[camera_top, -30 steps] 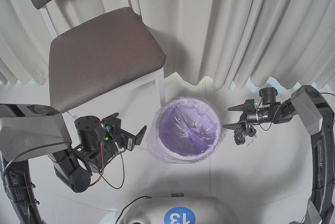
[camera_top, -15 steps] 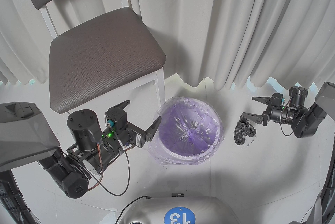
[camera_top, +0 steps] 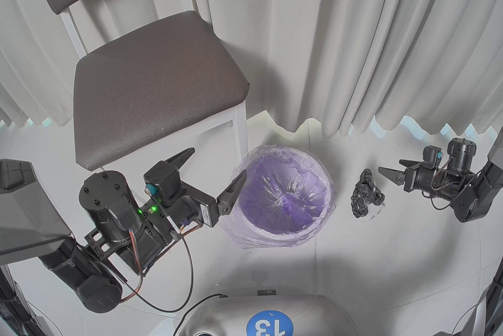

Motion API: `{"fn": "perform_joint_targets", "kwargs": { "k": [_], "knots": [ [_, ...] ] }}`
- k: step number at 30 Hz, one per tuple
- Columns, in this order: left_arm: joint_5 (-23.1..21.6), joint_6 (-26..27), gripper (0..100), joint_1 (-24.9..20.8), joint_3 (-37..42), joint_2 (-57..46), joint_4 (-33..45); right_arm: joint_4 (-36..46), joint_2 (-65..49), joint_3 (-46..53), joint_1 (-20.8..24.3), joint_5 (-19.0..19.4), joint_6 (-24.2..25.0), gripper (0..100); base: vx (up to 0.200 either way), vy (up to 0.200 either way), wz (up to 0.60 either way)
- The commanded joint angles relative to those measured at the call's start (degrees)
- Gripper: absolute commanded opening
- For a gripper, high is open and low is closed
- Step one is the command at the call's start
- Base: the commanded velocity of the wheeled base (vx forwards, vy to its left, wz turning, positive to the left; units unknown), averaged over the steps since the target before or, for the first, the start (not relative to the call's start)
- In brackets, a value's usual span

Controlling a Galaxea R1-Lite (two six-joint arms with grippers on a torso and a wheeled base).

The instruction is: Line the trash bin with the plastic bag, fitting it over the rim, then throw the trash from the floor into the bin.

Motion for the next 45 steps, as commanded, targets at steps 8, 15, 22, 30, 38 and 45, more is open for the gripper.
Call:
{"fn": "perform_joint_targets", "kwargs": {
  "k": [8,15,22,30,38,45],
  "knots": [
    [12.3,-8.9,100,-0.3,11.6,-7.4,-1.0,14.1,1.2,-9.0,6.3,-21.7,-6.0,100,0.000,0.000,0.00],
    [13.0,-10.1,100,-0.2,12.3,-6.1,-1.0,4.2,14.2,-12.9,5.9,-22.2,-5.8,100,0.000,0.000,0.00],
    [13.0,-6.7,100,0.4,15.2,-6.5,-1.0,4.3,20.0,-17.8,5.3,-23.3,-3.3,100,0.000,0.000,0.00],
    [13.0,-6.7,100,-0.1,15.3,-6.3,-1.0,4.1,23.7,-21.0,5.3,-23.3,-0.2,100,0.000,0.000,0.00],
    [13.0,-7.3,100,-0.9,15.6,-6.9,-1.0,3.8,28.1,-24.6,5.6,-23.2,4.2,100,0.000,0.000,0.00],
    [12.8,-7.4,100,-1.9,16.4,-7.5,-1.0,3.8,30.5,-26.7,5.8,-22.9,7.6,100,0.000,0.000,0.00]
  ]
}}
